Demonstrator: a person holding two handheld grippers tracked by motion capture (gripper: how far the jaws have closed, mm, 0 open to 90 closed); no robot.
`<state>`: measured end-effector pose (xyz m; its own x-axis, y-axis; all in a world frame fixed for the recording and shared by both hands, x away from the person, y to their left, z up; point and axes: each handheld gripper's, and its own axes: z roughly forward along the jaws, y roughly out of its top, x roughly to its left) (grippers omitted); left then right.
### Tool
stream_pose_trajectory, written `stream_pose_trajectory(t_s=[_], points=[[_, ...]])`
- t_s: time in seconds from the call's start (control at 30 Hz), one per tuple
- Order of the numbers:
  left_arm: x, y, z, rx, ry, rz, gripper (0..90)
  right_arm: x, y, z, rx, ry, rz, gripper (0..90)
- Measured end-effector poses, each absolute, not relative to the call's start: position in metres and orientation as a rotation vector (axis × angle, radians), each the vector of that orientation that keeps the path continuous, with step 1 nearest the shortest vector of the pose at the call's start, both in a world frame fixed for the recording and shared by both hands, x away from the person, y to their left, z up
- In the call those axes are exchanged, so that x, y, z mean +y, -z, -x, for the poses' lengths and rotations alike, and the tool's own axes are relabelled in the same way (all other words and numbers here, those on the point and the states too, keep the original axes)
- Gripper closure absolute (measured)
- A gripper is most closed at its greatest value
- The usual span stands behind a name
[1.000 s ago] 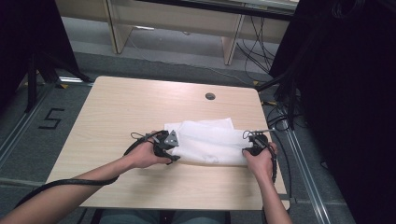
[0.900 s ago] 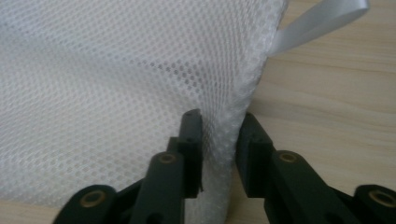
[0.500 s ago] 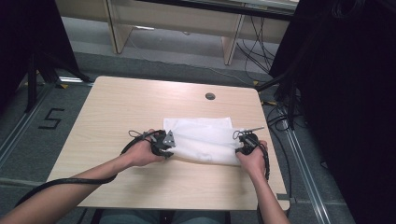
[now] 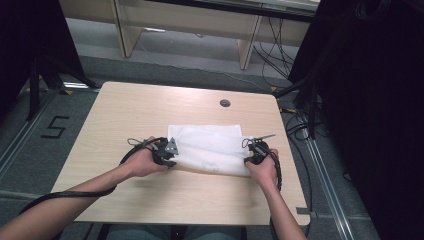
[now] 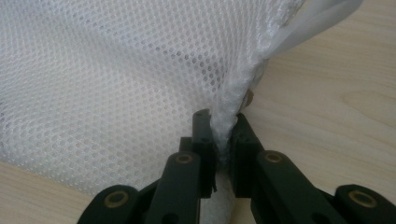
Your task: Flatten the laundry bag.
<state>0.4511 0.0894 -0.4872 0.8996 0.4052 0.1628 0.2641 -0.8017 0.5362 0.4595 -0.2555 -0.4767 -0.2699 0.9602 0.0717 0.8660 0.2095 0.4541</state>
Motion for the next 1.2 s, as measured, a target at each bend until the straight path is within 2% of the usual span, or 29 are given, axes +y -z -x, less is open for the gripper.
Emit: stream_pose_trajectory(t_s=[0.7, 1.2], points=[[0.129, 0.491, -0.460, 0.668, -0.379, -2.532, 72.6, -0.219, 0.479, -0.475, 2.308, -0.684, -1.727, 83.0], [0.154, 0.492, -0.466, 0.741, -0.398, -2.536, 71.8, -0.190, 0.477, -0.488, 2.337, -0.680, -1.716, 81.9]])
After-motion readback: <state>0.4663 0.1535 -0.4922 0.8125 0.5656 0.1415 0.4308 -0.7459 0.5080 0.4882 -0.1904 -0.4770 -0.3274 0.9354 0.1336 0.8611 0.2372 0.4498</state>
